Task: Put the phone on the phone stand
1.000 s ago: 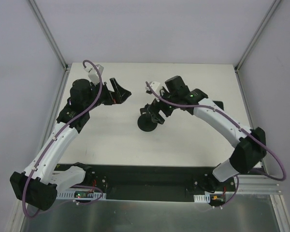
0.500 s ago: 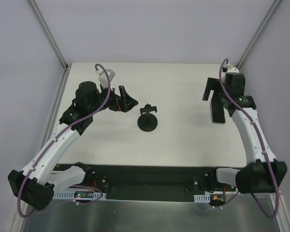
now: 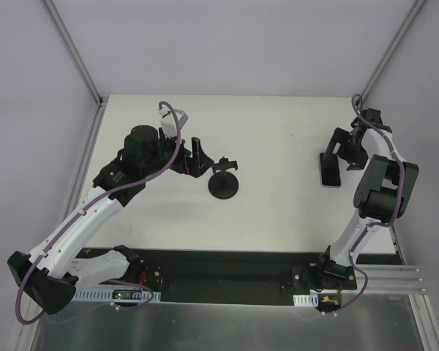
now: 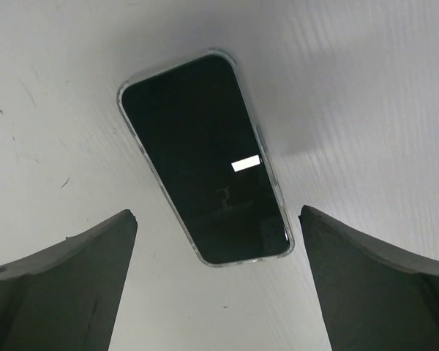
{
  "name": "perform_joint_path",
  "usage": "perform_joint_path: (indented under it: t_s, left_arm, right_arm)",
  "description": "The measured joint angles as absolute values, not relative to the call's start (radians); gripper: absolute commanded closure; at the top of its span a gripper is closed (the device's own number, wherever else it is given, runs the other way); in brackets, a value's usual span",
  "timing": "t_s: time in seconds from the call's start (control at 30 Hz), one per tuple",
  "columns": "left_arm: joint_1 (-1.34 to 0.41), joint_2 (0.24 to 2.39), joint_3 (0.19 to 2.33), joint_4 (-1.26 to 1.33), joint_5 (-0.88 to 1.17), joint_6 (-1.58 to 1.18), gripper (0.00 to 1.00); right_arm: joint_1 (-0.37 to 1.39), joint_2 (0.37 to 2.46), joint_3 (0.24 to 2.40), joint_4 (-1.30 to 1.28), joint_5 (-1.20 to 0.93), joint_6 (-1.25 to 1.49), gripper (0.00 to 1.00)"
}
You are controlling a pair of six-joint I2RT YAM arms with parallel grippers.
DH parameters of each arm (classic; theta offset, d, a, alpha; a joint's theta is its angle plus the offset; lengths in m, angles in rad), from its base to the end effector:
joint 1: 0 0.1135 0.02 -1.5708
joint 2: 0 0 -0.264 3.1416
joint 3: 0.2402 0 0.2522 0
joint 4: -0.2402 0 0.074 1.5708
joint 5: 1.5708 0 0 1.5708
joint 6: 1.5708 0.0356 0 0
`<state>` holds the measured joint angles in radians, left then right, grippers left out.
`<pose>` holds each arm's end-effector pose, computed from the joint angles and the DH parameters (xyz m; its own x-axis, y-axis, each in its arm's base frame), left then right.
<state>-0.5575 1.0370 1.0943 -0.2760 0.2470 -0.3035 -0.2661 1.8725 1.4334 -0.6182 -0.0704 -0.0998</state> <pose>0.1929 -0.1305 0.3912 -0.3895 -0.0986 -0.9157 0.6278 0.6990 -0.3424 0.3861 -0.1026 0.2204 -0.8590 0.1311 -0.4949 0.1441 0.9895 0.0120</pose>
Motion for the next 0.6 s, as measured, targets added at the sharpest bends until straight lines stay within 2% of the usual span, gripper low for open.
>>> perform_joint_path:
  t_s: [0.6]
  left_arm:
    - [-0.59, 1.106, 1.116, -0.329, 0.196, -0.272, 0.05]
  right_arm:
    - [-0.255, 2.067, 1.571, -0.708, -0.126, -0.23, 0.03]
